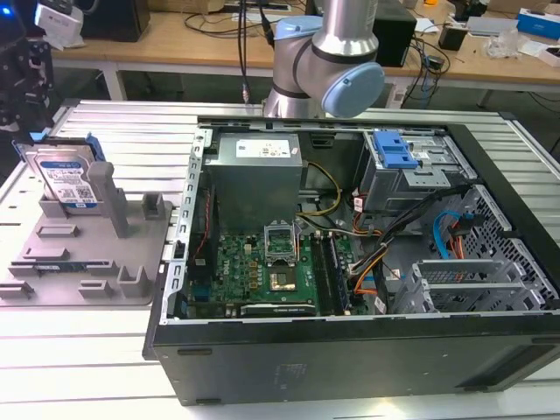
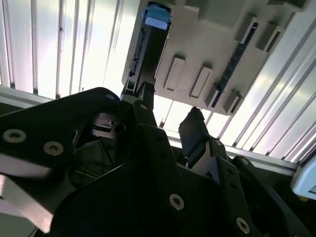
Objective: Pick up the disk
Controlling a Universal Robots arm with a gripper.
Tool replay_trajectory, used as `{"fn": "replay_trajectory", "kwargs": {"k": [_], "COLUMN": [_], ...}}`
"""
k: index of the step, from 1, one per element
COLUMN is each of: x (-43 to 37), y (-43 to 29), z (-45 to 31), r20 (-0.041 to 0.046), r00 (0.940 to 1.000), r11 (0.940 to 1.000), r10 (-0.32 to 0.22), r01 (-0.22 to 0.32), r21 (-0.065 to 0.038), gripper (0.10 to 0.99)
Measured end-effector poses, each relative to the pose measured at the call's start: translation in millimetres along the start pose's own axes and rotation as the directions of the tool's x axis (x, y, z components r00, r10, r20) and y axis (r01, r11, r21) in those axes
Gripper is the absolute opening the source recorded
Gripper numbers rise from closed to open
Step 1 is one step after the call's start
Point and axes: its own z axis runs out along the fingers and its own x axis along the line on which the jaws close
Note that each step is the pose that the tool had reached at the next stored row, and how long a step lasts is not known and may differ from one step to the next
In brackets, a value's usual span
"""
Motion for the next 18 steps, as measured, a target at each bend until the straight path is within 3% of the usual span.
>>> {"fn": "replay_trajectory", "kwargs": {"k": [7, 12, 15, 18], "x": [-19.1, -20.5, -27.0, -25.3], "y": [4.3, 5.7, 13.7, 26.7], "z": [0.1, 0.2, 0.6, 1.8], "r20": [-0.0058, -0.0086, -0.0157, -0.017], "r00": [0.9977, 0.9975, 0.9974, 0.9974], "r11": [0.9977, 0.9975, 0.9975, 0.9974], "r10": [-0.068, -0.071, -0.07, -0.071], "r01": [0.068, 0.071, 0.07, 0.071], "r21": [0.006, 0.006, 0.01, 0.011], "gripper": [0.482, 0.482, 0.482, 0.482]}}
